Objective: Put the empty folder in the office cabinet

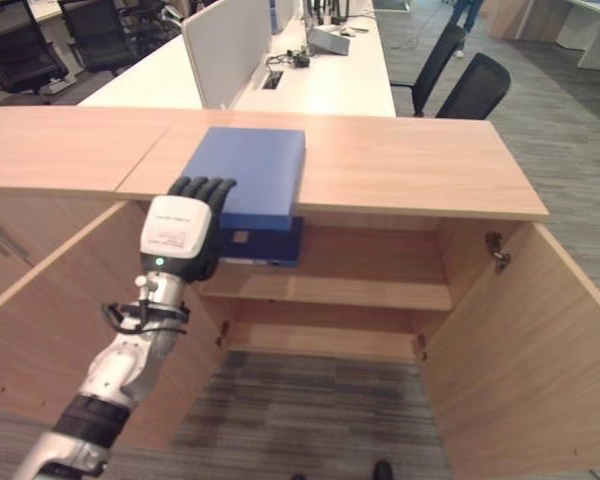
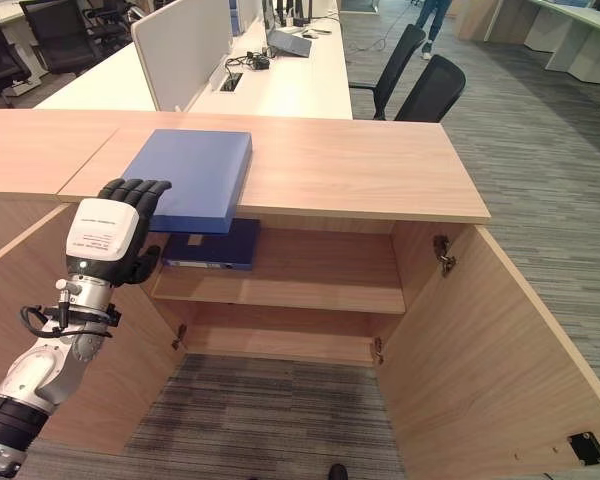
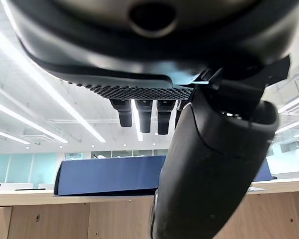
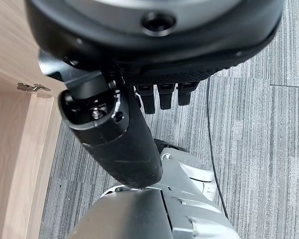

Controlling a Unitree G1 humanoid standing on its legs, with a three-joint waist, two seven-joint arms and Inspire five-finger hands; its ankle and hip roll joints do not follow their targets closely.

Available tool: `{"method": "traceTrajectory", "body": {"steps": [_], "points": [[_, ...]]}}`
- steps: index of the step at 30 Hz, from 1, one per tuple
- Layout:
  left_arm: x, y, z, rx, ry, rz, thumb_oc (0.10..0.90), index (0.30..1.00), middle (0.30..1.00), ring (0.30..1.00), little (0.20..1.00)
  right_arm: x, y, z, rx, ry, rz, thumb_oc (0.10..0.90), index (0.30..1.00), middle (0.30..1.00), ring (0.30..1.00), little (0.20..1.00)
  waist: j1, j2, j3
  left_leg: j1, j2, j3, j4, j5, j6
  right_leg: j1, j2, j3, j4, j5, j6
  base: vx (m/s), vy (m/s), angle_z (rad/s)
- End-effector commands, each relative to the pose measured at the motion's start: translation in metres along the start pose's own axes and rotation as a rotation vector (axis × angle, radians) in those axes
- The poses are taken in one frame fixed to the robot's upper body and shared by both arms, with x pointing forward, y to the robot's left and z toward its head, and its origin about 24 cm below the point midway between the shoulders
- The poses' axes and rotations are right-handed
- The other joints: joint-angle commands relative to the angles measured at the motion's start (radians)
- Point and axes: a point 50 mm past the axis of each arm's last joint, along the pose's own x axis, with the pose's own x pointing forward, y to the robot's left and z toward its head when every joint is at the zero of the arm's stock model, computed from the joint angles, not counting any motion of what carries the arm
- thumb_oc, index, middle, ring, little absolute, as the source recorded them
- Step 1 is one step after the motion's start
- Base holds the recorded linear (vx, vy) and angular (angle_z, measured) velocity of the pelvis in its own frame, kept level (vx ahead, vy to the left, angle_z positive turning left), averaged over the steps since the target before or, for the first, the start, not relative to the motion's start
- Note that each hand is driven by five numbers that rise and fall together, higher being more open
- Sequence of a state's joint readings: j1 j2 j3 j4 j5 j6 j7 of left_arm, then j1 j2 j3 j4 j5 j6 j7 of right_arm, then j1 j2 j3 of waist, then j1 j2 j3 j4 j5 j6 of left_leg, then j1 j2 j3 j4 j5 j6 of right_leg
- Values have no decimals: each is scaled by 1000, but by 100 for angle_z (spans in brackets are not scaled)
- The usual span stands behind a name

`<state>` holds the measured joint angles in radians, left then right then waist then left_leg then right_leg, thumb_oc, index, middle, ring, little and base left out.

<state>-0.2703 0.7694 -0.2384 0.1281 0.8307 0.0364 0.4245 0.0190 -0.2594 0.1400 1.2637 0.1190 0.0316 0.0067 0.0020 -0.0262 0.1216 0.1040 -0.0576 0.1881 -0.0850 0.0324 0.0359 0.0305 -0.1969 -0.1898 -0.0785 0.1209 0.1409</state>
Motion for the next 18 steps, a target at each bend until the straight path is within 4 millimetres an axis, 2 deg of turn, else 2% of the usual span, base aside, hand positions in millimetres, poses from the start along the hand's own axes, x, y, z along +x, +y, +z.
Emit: {"method": "traceTrajectory", "body": {"steps": [1,12,18], "points": [[51,55,-11,69,13,255,800,900,900,900,900,1,0,6,-81,11,9,800,900,900,900,900,2,-30,-41,13,-52,-38,-2,-165,17,-9,-122,-61,103,32,111,0,0,0],[76,66,-28,245,42,246,800,900,900,900,900,1,-8,4,-86,15,-17,800,900,900,900,900,-23,-22,-42,16,-51,-26,-2,-166,16,-15,-120,-50,105,32,112,0,0,0],[83,62,-32,274,65,208,800,900,900,900,900,0,-13,-1,-90,37,-31,800,900,900,900,900,-35,-21,-38,24,-51,-23,-2,-171,16,-15,-119,-44,111,24,114,0,0,-2]]}}
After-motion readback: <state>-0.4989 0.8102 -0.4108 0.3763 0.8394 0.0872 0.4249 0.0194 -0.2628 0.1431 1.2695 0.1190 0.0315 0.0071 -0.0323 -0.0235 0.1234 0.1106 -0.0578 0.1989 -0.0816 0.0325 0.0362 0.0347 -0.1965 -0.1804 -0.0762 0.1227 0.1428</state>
